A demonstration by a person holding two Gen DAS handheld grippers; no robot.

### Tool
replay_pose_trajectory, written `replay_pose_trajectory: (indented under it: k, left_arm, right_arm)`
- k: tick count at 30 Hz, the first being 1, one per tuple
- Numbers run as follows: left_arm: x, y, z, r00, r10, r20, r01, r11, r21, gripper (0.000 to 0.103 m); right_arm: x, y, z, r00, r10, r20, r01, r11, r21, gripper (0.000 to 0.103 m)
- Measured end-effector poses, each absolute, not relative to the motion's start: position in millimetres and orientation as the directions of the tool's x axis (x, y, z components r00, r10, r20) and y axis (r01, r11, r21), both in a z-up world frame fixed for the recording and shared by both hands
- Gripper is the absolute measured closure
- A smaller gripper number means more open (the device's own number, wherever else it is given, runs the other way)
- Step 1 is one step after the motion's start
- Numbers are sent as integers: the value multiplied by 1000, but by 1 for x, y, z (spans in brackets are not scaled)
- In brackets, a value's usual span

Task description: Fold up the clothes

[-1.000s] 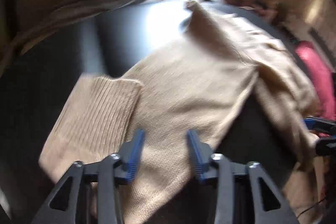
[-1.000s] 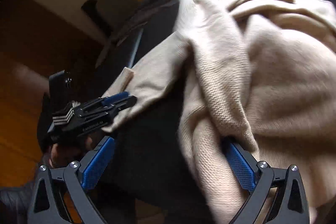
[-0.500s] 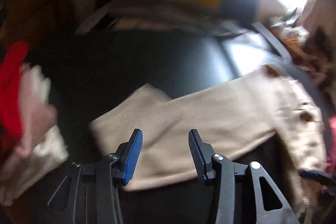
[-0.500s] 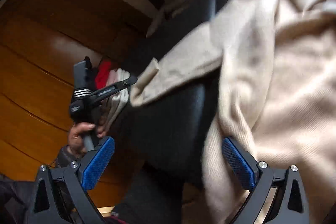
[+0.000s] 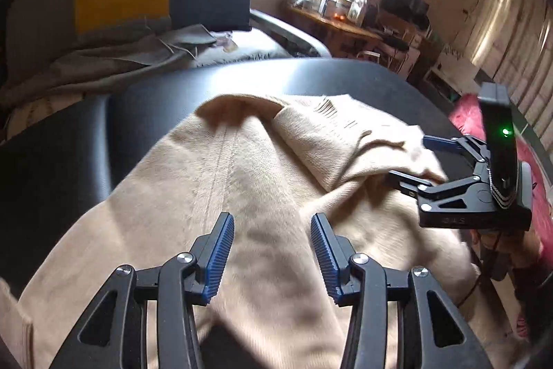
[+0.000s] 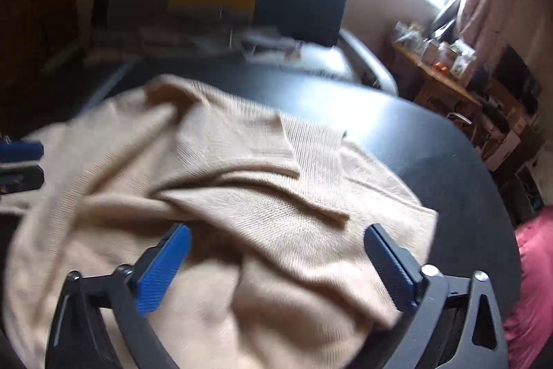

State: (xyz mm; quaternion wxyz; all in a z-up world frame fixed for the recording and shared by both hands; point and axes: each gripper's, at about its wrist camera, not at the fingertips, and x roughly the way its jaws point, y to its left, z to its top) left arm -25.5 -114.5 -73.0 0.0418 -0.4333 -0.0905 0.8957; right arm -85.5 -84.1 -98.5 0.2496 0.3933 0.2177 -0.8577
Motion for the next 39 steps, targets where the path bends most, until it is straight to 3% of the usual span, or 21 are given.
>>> replay_pose_trajectory:
  k: [1,3,7,9,15,17,19,20,22,23,25,27,30,33,35,39]
  left_arm:
    - [-31,-115,-81,-607,137,-783,8,-984,-178,56]
    - [-40,-117,-97,-576,100,-811,23,-990,-139,55]
    - [-33,-120,-116,-577,84,-812,10,-994,-110,51]
    - [-26,-123,-117,-578,69,-813,6,-996,-90,49]
    - [-16,-147,-115,-540,3,-842,68,-997,-47,47]
    - [-10,-159,-110,-527,0,-850,119,-990,-74,49]
    - [4,-149,-94,-566,30,-824,78,-993,-90,51]
    - [11,-142,-86,-588,49,-807,48,-994,-96,51]
    - [26,-122,-69,-625,108,-773,-34,-993,-111,51]
    - [32,-109,-63,-630,147,-762,-83,-989,-123,51]
    - [42,-80,-58,-607,245,-756,-194,-968,-158,50]
    - [56,-59,-70,-562,242,-791,-260,-959,-109,50]
    - [76,-30,-94,-492,189,-850,-344,-939,-10,50]
    - [98,-16,-112,-445,150,-883,-398,-916,45,48]
    - [107,-41,-112,-426,129,-895,-322,-946,17,48]
    - [140,-107,-112,-394,5,-919,-128,-991,50,51]
  right_arm:
    - [-90,-108,-102,-534,-249,-808,608,-777,-162,38]
    - [-99,-133,-109,-464,-243,-852,615,-781,-112,69]
    - [-104,-120,-94,-486,-286,-825,594,-801,-72,84]
    - [-115,-88,-74,-548,-280,-789,517,-854,-56,86]
    - [-160,53,-54,-653,47,-756,120,-979,-165,86]
    - [-160,102,-50,-633,70,-771,11,-995,-99,81]
    - [-158,142,-45,-618,54,-784,-49,-998,-30,61]
    - [-151,145,-41,-623,-18,-782,10,-1000,15,55]
    - [-136,137,-39,-588,-168,-791,155,-983,93,20]
    - [-128,129,-40,-557,-241,-795,231,-964,131,17]
    - [-100,103,-47,-491,-322,-809,362,-921,146,16]
    - [-69,73,-58,-443,-322,-837,464,-881,93,14]
    - [-27,44,-73,-463,-215,-860,564,-819,-99,6]
    - [6,25,-91,-492,-127,-861,607,-759,-236,5]
    - [27,9,-96,-460,-186,-869,652,-734,-188,5]
    - [36,14,-79,-283,-430,-858,741,-665,89,5]
